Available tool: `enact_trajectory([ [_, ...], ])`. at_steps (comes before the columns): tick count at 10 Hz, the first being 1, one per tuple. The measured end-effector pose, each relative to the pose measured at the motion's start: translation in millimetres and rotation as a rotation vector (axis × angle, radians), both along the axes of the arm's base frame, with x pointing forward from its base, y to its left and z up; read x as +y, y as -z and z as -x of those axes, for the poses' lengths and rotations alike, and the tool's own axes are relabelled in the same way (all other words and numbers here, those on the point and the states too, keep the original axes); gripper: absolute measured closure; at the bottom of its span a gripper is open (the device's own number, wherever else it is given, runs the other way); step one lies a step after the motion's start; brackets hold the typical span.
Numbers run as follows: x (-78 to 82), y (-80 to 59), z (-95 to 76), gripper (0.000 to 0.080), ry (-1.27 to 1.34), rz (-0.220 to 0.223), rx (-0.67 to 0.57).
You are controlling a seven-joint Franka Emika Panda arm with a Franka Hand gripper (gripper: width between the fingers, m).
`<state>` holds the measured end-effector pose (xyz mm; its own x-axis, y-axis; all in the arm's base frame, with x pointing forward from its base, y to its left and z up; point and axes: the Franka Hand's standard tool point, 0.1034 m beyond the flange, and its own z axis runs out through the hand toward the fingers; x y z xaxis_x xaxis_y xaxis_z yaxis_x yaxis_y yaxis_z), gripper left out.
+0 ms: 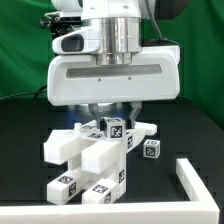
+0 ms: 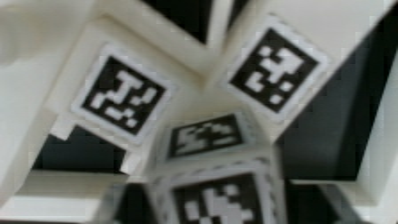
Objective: Assemble chair
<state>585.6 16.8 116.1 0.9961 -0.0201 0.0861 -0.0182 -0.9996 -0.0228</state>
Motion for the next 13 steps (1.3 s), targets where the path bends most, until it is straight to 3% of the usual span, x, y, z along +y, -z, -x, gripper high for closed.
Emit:
enact_trajectory([
  [5, 1.5, 0.2, -0.4, 0.0515, 0.572, -0.053, 0.013],
  [9, 5.1, 1.0, -0.8, 0.0514, 1.043, -0.141, 0.038],
  [11, 5.2, 0.8, -1.4, 0.0514, 1.035, -0.146, 0.035],
  [12, 5.3, 0.8, -1.4, 0.0486, 1.023, -0.145, 0.035],
  [13, 5.8, 0.9, -1.3, 0.0311, 0.993, -0.14, 0.033],
])
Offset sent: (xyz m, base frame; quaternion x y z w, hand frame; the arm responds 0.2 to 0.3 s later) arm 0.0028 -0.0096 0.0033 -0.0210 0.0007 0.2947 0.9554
